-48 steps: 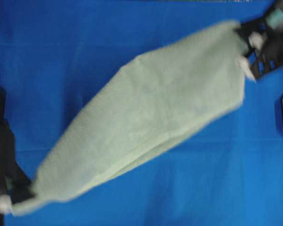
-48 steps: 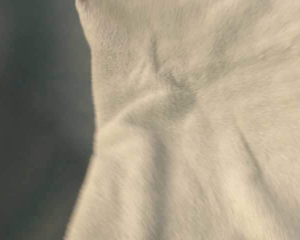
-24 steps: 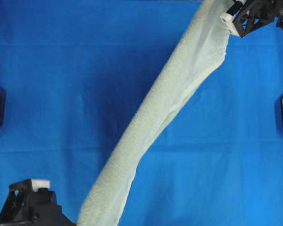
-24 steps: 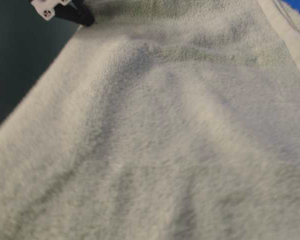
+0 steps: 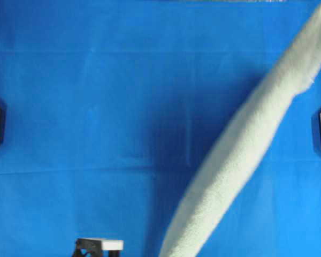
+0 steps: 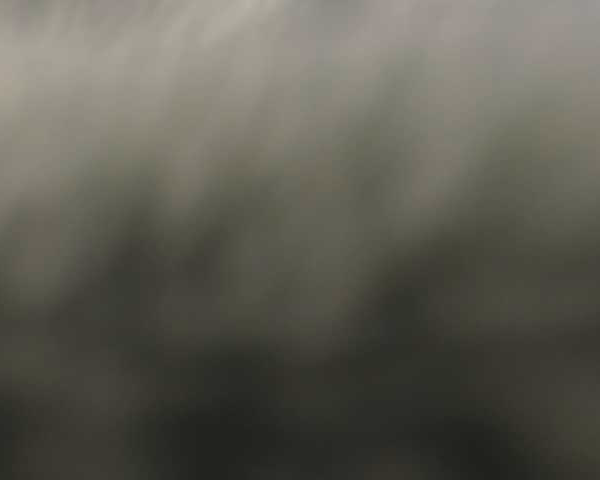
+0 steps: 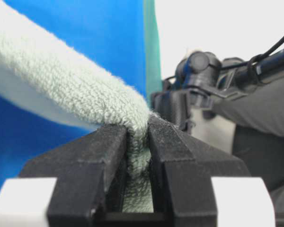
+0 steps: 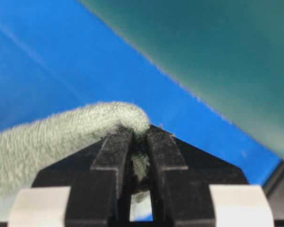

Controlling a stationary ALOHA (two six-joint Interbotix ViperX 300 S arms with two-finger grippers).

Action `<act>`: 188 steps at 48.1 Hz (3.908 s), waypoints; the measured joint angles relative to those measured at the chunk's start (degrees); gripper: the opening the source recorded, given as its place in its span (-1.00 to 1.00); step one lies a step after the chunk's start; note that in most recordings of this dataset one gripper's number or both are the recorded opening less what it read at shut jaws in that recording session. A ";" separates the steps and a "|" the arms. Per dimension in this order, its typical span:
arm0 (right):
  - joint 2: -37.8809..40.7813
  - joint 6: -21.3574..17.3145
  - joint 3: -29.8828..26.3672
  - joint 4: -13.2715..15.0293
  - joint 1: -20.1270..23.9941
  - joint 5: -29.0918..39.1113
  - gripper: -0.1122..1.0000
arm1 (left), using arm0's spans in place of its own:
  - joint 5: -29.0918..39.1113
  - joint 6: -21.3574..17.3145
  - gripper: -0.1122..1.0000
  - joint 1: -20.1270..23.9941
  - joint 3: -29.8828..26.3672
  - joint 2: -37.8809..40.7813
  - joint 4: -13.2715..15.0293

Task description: Fold a bath towel.

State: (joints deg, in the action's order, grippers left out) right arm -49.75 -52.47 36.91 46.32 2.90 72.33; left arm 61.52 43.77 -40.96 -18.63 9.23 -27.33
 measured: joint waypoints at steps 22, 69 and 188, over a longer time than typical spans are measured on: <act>29.09 -0.35 3.96 3.34 -21.09 -28.48 -0.62 | 6.24 23.12 -0.61 -1.32 29.88 -13.27 0.26; 55.63 6.33 -8.53 2.72 -32.78 -45.44 0.32 | -19.51 42.28 0.50 2.02 75.23 -35.16 0.26; 42.80 16.79 7.65 -34.63 -19.07 -38.14 -0.55 | -18.37 41.75 0.73 3.60 75.41 -37.18 0.09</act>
State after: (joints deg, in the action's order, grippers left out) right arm -6.94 -35.68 44.56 11.69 -16.17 34.19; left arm 43.15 85.52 -37.35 56.78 -27.95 -27.25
